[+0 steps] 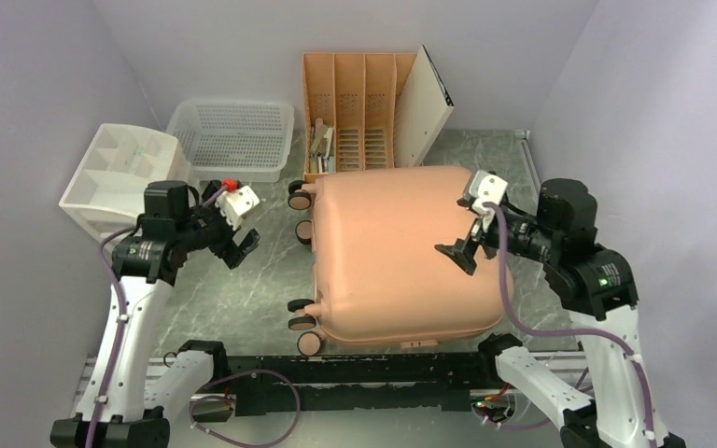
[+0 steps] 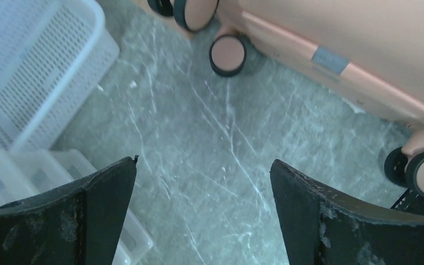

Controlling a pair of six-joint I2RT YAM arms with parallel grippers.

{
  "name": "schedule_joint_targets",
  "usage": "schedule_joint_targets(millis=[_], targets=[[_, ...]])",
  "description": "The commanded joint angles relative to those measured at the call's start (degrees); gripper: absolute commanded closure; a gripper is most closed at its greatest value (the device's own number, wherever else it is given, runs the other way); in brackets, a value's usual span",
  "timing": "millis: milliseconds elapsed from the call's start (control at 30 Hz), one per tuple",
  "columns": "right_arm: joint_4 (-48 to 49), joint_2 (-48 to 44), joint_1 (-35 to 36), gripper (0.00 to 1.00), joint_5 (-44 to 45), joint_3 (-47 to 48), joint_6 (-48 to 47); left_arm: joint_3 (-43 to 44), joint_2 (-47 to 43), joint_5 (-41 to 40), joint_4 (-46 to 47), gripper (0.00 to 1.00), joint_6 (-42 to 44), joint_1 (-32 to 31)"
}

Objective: Open, take out, and arrange the luggage
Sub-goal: Adjust the luggage at the center of the board.

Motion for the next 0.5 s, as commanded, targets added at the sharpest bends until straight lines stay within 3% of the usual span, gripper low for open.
schedule_joint_targets(millis=[0, 100, 333, 467], targets=[[6.4, -1.6, 0.2, 0.00, 7.0, -5.4, -1.4, -3.7, 0.2, -4.9, 4.9, 0.04, 2.1, -0.5], [8.7, -3.0, 0.2, 0.00, 10.3, -9.7, -1.0, -6.8, 1.0, -8.3, 7.3, 0.04, 1.8, -3.1], [16.2, -4.8, 0.1, 0.00, 17.6, -18.9, 1.5, -13.9, 2.8, -22.9, 14.3, 0.04, -1.0, -16.0], [19.8, -5.5, 0.1, 0.00, 20.8, -22.3, 2.9, -15.5, 4.3, -23.3, 17.1, 0.04, -1.8, -19.1]])
